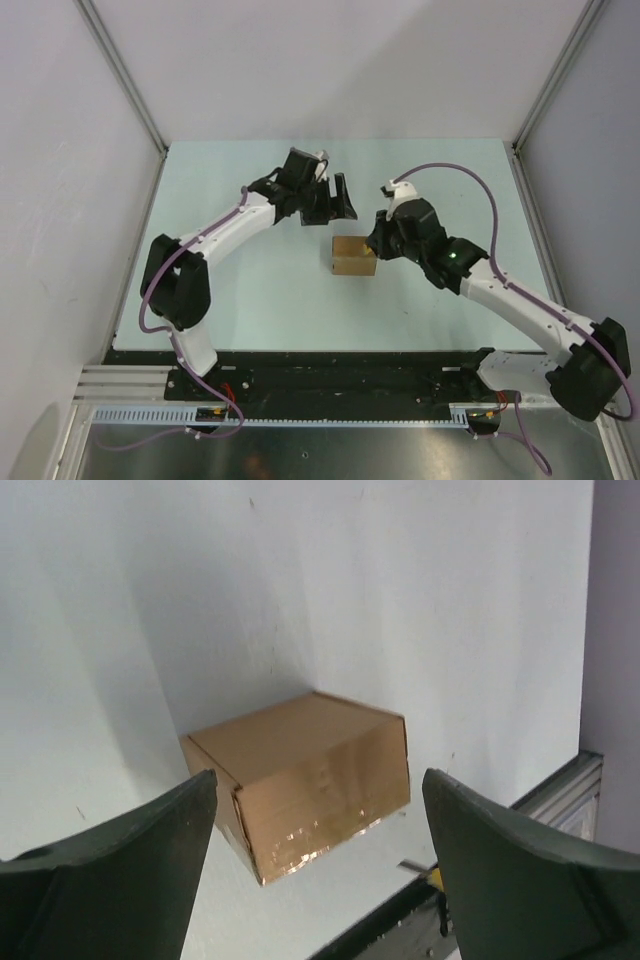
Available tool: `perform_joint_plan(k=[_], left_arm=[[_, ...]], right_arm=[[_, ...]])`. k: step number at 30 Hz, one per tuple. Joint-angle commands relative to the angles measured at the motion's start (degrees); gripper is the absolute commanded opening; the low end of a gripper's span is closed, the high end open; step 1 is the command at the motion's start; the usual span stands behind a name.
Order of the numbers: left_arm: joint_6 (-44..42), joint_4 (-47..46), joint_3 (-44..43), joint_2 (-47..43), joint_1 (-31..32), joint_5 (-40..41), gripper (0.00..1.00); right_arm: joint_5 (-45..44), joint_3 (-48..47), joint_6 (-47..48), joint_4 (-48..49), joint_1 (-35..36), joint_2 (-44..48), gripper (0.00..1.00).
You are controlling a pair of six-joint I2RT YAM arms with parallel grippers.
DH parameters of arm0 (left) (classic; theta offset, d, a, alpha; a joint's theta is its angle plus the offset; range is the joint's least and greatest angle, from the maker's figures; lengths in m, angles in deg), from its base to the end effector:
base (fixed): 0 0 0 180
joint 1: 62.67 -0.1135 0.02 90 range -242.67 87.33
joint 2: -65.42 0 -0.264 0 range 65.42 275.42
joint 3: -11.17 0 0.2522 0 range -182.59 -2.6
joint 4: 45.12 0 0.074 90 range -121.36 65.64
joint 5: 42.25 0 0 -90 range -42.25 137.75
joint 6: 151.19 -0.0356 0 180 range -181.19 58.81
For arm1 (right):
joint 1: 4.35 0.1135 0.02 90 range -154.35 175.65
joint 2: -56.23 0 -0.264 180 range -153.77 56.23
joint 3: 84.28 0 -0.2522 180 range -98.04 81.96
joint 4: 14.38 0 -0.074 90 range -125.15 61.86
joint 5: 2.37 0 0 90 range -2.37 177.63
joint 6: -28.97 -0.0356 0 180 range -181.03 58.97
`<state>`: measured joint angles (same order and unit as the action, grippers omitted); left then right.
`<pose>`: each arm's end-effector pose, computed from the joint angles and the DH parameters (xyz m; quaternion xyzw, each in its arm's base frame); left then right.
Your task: Unpack the express box
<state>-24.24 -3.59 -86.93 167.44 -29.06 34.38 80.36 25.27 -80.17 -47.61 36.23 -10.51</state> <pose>0.3309 -0.2298 0.2771 0.0173 0.9200 -0.3054 0.2451 0.2023 0.1674 0.3185 -0.1290 0.8531 0.2027 0.4632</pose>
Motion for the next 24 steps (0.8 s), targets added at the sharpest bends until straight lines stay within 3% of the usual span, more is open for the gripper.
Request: perform_joint_plan(k=[1, 13, 24], left_arm=[[-4.7, -0.3, -3.8, 0.8, -2.4, -3.6, 0.88], [-8.3, -0.8, -1.4, 0.9, -5.3, -7.9, 0.79], [-9.3, -2.9, 0.6, 1.6, -5.7, -11.3, 0.79]], right_arm=[[5.2, 1.4, 2.4, 1.9, 1.3, -3.6, 0.00], [-5.9, 5.6, -0.9, 5.1, 0.4, -7.1, 0.00], [-11.7, 7.1, -2.7, 13.1, -3.0, -9.6, 0.00]])
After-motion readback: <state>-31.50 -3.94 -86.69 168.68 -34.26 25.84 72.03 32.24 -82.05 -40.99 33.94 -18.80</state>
